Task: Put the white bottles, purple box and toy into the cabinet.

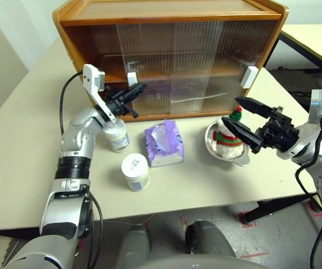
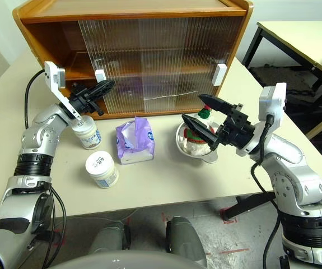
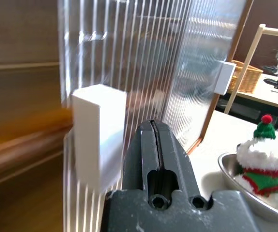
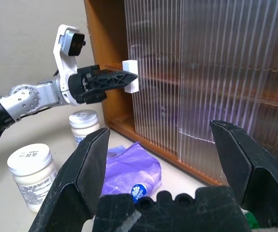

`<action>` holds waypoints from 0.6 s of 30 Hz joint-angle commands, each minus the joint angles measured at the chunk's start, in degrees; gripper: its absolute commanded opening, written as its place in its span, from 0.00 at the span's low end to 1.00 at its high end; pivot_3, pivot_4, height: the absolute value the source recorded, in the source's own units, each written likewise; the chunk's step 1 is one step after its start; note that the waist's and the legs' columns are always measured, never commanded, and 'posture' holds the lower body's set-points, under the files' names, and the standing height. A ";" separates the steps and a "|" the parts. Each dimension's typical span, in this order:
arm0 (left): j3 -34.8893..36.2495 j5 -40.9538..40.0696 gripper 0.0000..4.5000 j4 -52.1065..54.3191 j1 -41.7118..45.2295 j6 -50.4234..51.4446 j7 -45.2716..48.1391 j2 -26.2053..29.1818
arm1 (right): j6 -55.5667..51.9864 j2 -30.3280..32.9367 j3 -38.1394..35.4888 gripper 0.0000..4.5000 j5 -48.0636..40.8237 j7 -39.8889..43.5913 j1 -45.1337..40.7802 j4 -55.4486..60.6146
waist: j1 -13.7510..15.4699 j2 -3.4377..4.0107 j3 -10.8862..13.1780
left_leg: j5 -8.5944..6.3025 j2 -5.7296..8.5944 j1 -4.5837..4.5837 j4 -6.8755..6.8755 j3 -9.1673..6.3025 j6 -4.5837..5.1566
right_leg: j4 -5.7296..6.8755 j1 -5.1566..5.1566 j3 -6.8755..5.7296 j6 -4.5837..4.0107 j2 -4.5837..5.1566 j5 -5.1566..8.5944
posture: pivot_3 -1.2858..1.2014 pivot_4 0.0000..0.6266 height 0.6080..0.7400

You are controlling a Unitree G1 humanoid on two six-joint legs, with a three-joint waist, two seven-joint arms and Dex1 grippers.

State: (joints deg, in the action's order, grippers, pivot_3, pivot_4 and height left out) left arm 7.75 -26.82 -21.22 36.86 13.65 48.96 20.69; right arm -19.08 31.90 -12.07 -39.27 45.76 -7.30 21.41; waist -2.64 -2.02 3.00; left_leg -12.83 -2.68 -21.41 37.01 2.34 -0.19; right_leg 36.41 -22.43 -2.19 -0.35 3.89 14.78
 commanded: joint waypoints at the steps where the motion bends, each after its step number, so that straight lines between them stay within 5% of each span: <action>1: 1.05 -0.97 0.01 1.58 -0.45 1.69 0.42 1.12 | 0.85 -0.20 -0.71 1.00 0.08 -0.31 0.62 1.00 | -0.10 0.00 0.00 | 0.00 0.00 0.00 0.00 0.00 0.00 | 0.00 0.00 0.00 0.00 0.00 0.00 | 0.48 0.00 1.00; 9: 3.88 -3.94 0.01 10.25 -5.73 6.69 -0.67 4.32 | 1.09 -0.11 -0.50 1.00 0.17 0.12 0.53 0.42 | -0.67 0.00 0.00 | -0.01 0.00 0.01 0.01 0.01 -0.01 | 0.02 0.00 0.06 0.00 0.02 0.00 | 0.49 0.00 1.00; 18: 6.00 -1.46 0.01 4.68 -2.66 2.34 -5.71 3.17 | 1.09 0.08 -0.18 1.00 0.37 0.71 -0.48 -0.45 | -0.22 0.00 0.00 | -0.06 0.01 0.04 0.03 0.02 -0.10 | 0.06 0.00 0.07 0.00 0.01 -0.01 | 0.49 0.00 1.00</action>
State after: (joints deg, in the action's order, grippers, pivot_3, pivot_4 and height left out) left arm 14.28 -29.20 -14.86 33.55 17.10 43.87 24.66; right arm -18.54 31.81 -12.03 -39.23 46.18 -7.61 21.63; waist -2.86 -2.03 3.00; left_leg -12.88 -2.66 -21.38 37.04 2.37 -0.27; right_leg 36.47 -22.43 -2.11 -0.36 3.90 14.77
